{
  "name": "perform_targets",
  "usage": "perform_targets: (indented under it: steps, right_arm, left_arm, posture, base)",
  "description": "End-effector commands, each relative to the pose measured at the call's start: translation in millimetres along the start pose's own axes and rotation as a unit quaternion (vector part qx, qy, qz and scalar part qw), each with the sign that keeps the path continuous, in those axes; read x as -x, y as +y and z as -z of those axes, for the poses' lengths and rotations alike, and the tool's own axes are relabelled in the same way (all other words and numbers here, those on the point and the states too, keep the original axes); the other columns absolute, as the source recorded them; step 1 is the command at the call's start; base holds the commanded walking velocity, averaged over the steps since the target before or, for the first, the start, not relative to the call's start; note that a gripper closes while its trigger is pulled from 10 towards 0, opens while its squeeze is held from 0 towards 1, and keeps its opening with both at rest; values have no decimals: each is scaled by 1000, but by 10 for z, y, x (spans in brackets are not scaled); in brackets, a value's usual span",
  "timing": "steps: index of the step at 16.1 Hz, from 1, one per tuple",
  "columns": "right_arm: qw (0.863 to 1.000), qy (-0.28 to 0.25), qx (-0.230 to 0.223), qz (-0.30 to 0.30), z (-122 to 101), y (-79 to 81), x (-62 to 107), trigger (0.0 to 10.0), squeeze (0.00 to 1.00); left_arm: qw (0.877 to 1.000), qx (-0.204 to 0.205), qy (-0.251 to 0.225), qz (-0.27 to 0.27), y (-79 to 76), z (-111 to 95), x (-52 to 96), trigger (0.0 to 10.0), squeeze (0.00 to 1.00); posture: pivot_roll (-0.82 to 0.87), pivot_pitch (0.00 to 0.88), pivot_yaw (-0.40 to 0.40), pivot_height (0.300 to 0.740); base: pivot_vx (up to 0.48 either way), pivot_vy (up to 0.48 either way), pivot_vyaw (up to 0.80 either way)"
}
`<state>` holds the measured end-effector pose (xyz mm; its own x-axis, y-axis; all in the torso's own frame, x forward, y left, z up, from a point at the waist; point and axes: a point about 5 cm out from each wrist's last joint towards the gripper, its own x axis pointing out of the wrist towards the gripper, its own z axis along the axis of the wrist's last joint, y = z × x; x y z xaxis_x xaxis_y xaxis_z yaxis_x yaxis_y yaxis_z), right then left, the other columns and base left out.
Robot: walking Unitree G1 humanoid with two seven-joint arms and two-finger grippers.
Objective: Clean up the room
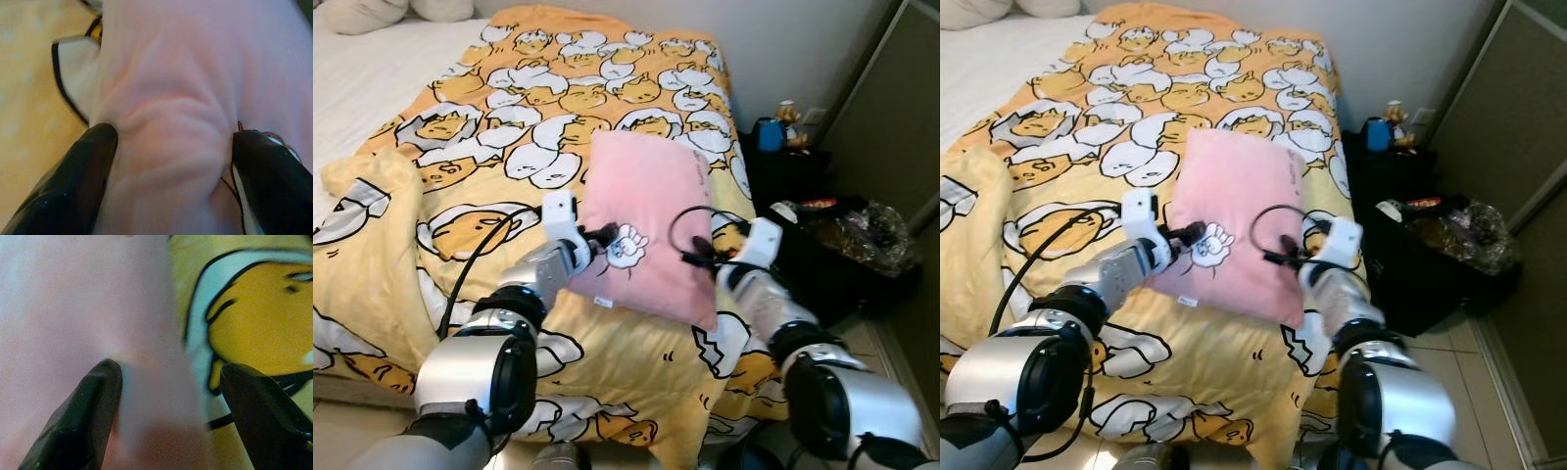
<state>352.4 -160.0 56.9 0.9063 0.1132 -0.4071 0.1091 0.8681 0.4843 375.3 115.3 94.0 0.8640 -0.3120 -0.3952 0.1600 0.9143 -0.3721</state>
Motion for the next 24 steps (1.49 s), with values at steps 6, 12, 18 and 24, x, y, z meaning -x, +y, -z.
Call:
perform_targets:
  steps: [6,12,18,24]
  right_arm:
    - [999,8,-38,7,127,17,3,10000,0]
    - [999,7,-36,-13,131,133,-20,10000,0]
    - [999,5,-30,-14,94,196,-39,10000,0]
    - [999,18,-49,-2,185,210,-35,0,0]
  left_arm:
    - [979,-146,-141,33,-175,-598,42,10000,0]
    - [999,-15,-43,24,33,-247,32,10000,0]
    - [997,58,34,49,-247,240,-48,10000,0]
    - [993,90,67,-19,-25,605,32,0,0]
  posture:
    - [48,73,-11,740]
    - [75,39,-30,740]
    - [50,30,-34,740]
    - [51,34,-39,740]
  base:
    - [0,0,0]
    - [0,0,0]
    - [0,0,0]
    - [0,0,0]
